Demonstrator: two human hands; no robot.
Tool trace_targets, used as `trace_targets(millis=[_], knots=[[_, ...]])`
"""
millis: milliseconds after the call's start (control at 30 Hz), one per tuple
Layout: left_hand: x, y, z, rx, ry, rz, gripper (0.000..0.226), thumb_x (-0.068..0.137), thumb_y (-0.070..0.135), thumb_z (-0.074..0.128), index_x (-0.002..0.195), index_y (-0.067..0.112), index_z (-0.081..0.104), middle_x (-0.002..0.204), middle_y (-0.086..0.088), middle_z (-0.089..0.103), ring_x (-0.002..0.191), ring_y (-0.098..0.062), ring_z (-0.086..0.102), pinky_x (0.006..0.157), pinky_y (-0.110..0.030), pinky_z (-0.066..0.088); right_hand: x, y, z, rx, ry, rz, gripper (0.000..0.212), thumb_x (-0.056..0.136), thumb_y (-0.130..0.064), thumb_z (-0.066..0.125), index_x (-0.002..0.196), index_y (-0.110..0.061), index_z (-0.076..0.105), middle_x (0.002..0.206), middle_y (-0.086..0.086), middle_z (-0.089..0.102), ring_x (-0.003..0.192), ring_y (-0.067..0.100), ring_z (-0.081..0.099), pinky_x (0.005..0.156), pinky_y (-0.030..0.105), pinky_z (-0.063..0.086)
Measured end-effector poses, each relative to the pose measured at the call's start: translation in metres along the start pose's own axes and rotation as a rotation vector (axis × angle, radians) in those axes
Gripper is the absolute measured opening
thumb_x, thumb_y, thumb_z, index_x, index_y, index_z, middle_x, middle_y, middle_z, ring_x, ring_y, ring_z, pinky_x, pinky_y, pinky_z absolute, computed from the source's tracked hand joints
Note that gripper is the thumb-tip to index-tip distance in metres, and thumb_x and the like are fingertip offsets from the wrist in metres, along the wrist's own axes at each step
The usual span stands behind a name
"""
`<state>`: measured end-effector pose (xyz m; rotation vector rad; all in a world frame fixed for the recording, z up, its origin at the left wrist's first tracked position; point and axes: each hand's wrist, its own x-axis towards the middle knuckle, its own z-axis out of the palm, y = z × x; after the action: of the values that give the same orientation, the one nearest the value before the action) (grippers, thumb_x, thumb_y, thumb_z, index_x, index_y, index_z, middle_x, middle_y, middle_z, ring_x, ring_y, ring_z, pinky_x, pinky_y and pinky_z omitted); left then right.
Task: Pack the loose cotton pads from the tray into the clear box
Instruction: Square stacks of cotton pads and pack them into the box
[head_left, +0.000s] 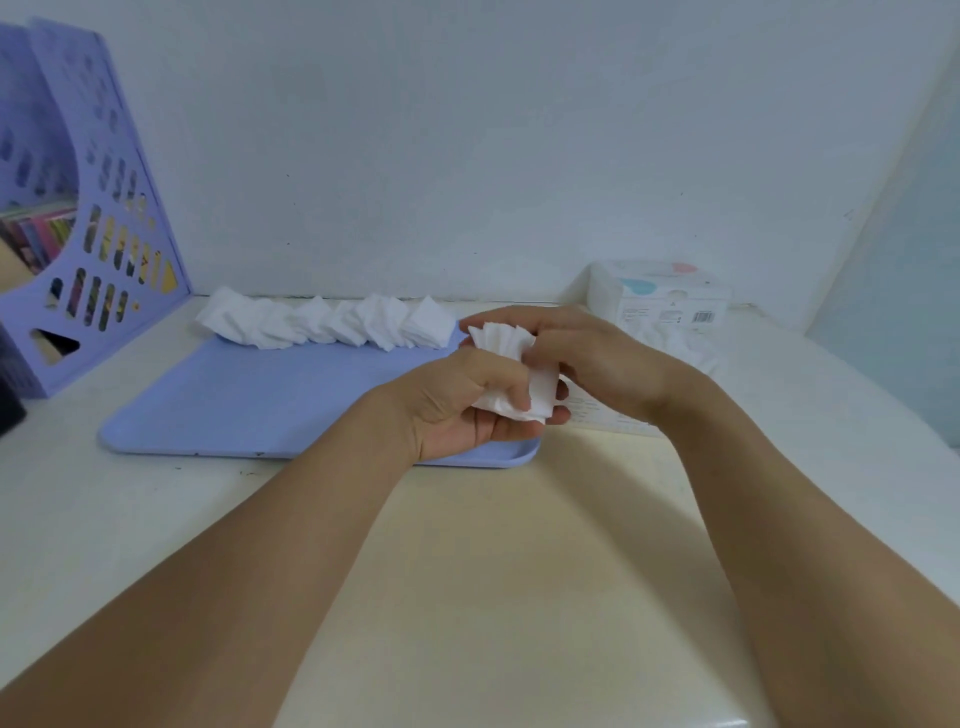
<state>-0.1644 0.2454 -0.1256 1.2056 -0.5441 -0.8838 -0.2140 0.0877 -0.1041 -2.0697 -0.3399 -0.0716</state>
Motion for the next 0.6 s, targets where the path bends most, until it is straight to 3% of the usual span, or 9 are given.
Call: trace_targets(millis=[67,133,200,267,367,467,533,600], knots=[[0.004,-0.001,0.005,-0.035,0.056,0.030,0.038,0.069,-0.007,0.049,0.102,0.004,0.064,0.092,-0.013,0.070,0.086,-0.033,0.073,0.053,-0.025,0.054,-0.002,-0.003,-0.003,-0.046,0.017,-0.011,0.043,0.097,0.003,0.046,0.132,-0.015,0.063,0.107,0.017,0.071,0.079,0.029,0.065,0.063,0.040,0.054],[0.010,-0.001,0.009,-0.070,0.144,0.099,0.037,0.079,-0.010,0.045,0.106,0.001,0.066,0.099,-0.015,0.070,0.092,-0.032,0.073,0.058,-0.027,0.057,-0.005,-0.005,-0.010,-0.090,0.095,-0.035,0.039,0.096,0.000,0.056,0.132,-0.016,0.064,0.114,0.011,0.072,0.100,0.030,0.070,0.083,0.052,0.059],[0.014,-0.003,0.015,-0.046,0.201,0.160,0.045,0.075,-0.007,0.049,0.118,-0.001,0.062,0.110,-0.019,0.070,0.097,-0.034,0.072,0.062,-0.029,0.058,-0.010,-0.005,-0.019,-0.094,0.137,-0.024,0.040,0.094,-0.009,0.068,0.133,-0.017,0.063,0.116,0.004,0.073,0.108,0.022,0.069,0.093,0.047,0.058],[0.016,-0.007,0.021,-0.021,0.243,0.209,0.068,0.062,0.000,0.054,0.129,0.001,0.052,0.122,-0.023,0.066,0.099,-0.039,0.072,0.061,-0.032,0.058,-0.016,-0.009,-0.026,-0.074,0.126,0.011,0.043,0.092,-0.011,0.073,0.133,-0.015,0.063,0.117,0.004,0.073,0.110,0.019,0.069,0.095,0.039,0.057],[0.016,-0.011,0.027,0.013,0.258,0.261,0.066,0.058,0.002,0.056,0.123,0.008,0.051,0.124,-0.022,0.063,0.098,-0.039,0.071,0.058,-0.033,0.058,-0.024,-0.019,-0.032,-0.110,0.052,0.047,0.025,0.093,-0.010,0.071,0.118,-0.010,0.070,0.104,0.011,0.075,0.095,0.028,0.072,0.080,0.036,0.057],[0.018,-0.010,0.030,-0.005,0.271,0.300,0.055,0.068,0.000,0.063,0.121,0.008,0.049,0.128,-0.019,0.058,0.101,-0.033,0.069,0.060,-0.034,0.059,-0.027,-0.025,-0.039,-0.188,0.103,0.074,0.016,0.095,-0.013,0.068,0.107,-0.002,0.070,0.083,0.007,0.070,0.069,0.017,0.065,0.061,0.021,0.050],[0.022,-0.012,0.026,0.230,0.349,0.450,0.041,0.080,0.006,0.071,0.113,0.015,0.049,0.123,-0.004,0.055,0.091,-0.018,0.066,0.062,-0.028,0.057,-0.034,-0.019,-0.051,-0.127,0.299,0.093,0.019,0.094,-0.013,0.069,0.102,0.004,0.069,0.085,0.011,0.067,0.075,0.016,0.066,0.067,0.027,0.056],[0.027,-0.021,0.017,0.736,0.450,0.675,0.041,0.081,0.026,0.077,0.113,0.022,0.052,0.119,0.010,0.054,0.092,-0.011,0.057,0.072,-0.020,0.049,-0.044,-0.007,-0.070,-0.017,0.561,0.160,0.024,0.090,-0.014,0.072,0.096,0.009,0.069,0.087,0.018,0.067,0.078,0.020,0.066,0.071,0.031,0.059]])
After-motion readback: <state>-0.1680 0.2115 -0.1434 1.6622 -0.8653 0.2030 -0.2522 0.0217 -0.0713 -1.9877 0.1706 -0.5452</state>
